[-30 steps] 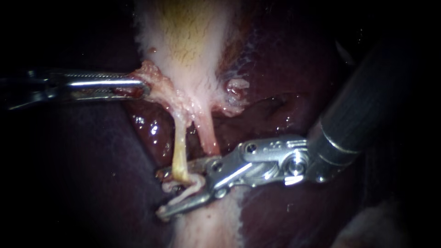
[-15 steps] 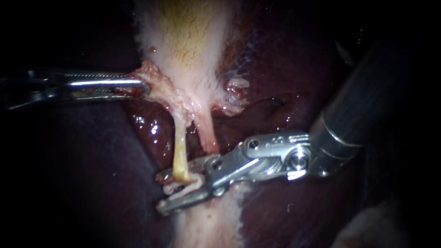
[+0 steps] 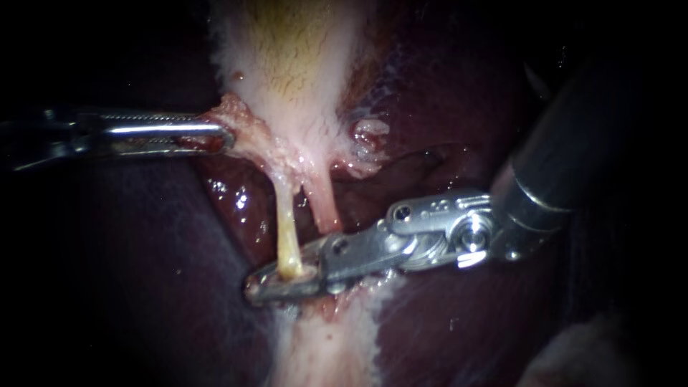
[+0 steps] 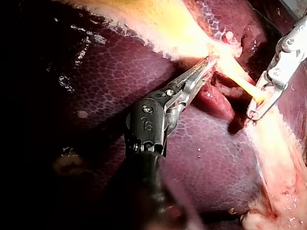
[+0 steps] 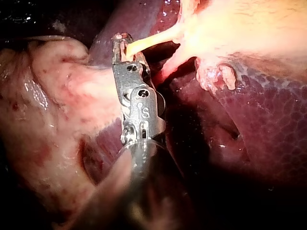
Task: Clipping second clip left tube
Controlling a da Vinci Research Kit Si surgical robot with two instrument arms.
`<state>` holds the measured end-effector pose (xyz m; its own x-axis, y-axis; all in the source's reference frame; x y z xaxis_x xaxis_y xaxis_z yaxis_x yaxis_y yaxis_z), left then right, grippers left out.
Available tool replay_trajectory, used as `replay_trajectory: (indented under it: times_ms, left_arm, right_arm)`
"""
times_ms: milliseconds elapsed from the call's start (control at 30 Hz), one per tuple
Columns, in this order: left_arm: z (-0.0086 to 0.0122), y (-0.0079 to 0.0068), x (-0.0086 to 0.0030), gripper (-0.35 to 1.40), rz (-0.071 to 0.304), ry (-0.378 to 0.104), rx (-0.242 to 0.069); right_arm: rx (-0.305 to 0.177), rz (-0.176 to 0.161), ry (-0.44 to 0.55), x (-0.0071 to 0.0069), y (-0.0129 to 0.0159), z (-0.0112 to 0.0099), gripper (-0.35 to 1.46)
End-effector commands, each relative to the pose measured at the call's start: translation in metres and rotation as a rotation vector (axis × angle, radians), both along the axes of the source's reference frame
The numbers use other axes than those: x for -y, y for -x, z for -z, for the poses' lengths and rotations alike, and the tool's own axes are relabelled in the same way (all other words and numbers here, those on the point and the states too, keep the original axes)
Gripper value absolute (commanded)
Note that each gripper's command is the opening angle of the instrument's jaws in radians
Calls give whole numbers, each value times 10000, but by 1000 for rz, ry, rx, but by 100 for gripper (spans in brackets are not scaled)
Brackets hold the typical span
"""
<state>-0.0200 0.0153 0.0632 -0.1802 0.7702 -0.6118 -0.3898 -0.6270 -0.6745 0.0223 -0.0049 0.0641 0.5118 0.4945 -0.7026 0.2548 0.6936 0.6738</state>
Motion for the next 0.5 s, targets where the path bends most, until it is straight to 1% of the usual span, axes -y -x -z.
replay_trajectory:
  times_ms: [33,500]
  left_arm:
    - [0,-1,0,-35,0,0,0]
    - [-1,-1,-1,-35,0,0,0]
  right_arm:
    - [0,-1,-1,1,0,0,-35]
    - [1,-2,-1,-2,1,-4,-35]
